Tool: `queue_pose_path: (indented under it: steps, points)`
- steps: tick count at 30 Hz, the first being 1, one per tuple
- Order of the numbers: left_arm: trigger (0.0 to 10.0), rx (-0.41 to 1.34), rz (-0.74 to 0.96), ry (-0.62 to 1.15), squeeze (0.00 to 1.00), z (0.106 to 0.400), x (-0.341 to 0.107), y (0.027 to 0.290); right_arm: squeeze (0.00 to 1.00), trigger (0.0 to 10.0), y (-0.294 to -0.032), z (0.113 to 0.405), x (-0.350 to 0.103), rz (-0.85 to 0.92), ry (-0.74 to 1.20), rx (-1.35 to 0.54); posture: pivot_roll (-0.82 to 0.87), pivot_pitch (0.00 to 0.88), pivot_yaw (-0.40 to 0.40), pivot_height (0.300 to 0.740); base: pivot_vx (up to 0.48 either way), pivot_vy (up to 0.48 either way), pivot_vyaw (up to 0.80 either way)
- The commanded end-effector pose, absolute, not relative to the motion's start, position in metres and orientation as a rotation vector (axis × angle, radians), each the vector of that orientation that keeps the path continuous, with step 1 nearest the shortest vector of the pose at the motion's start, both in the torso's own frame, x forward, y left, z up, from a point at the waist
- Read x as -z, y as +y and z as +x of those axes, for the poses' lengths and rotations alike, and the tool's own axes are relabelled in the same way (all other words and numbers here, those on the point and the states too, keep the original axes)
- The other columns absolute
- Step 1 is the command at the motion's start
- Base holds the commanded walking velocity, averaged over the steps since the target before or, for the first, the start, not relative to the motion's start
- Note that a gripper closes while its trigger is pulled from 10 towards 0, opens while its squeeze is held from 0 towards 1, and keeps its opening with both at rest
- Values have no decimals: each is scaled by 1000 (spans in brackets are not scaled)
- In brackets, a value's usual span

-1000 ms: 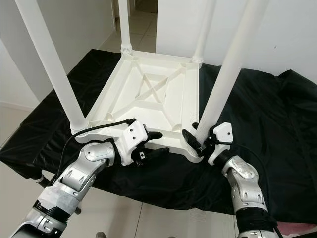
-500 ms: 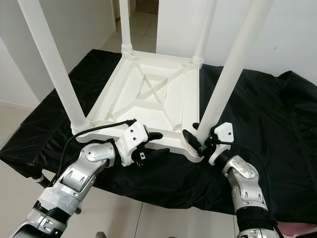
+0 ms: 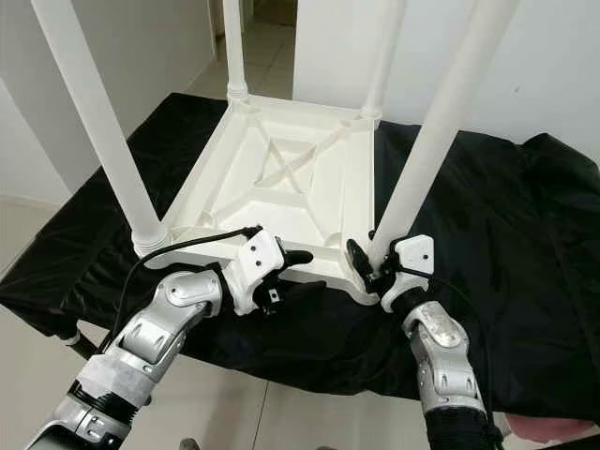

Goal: Building children table

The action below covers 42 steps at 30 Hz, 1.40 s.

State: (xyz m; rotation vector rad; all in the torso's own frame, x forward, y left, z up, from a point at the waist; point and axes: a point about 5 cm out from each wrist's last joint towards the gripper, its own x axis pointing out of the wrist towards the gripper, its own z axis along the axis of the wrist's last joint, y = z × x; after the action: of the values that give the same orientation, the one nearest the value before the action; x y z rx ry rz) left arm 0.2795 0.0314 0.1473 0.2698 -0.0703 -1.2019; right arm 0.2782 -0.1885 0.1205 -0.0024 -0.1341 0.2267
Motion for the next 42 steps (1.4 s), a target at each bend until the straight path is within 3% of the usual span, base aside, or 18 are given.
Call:
queue_pose_path:
  steps: [1,10,21,22,25,26,33,34,35,36,42]
  points:
    - [10000,1175,279,-59,0,279,-142,32,0,10000,-188,275,-113,20,-93,-129,-81,0,-25,740,0,0,0]
    - [10000,1180,277,-54,0,277,-141,32,0,10000,-173,269,-103,61,-38,221,-64,0,-32,740,0,0,0]
    - [10000,1179,274,-51,0,275,-140,33,0,10000,-155,271,-106,118,-57,214,-61,0,-30,740,0,0,0]
    - [10000,1182,274,-49,0,274,-140,33,635,10000,-153,271,-111,134,-89,179,-62,0,-31,740,0,0,0]
    - [10000,1182,274,-49,0,274,-140,33,635,10000,-153,271,-111,134,-89,179,-62,0,-31,740,0,0,0]
    - [10000,1183,273,-48,0,273,-140,33,1000,10000,-152,270,-115,138,-114,164,-64,0,-28,740,0,0,0]
    - [10000,1168,262,-62,0,275,-139,31,1000,10000,-159,263,-119,116,-185,77,-74,0,-32,740,0,0,0]
    - [10000,1156,245,-70,0,275,-139,31,741,10000,-158,261,-118,118,-199,57,-75,0,-32,740,0,0,0]
    - [10000,1156,245,-70,0,275,-139,31,741,10000,-158,261,-118,118,-199,57,-75,0,-32,740,0,0,0]
    - [10000,1147,231,-73,0,276,-139,31,0,10000,-155,258,-117,108,-212,38,-77,0,-31,740,0,0,0]
    - [10000,1138,207,-94,0,276,-141,32,0,10000,-152,255,-116,93,-230,2,-79,0,-26,740,0,0,0]
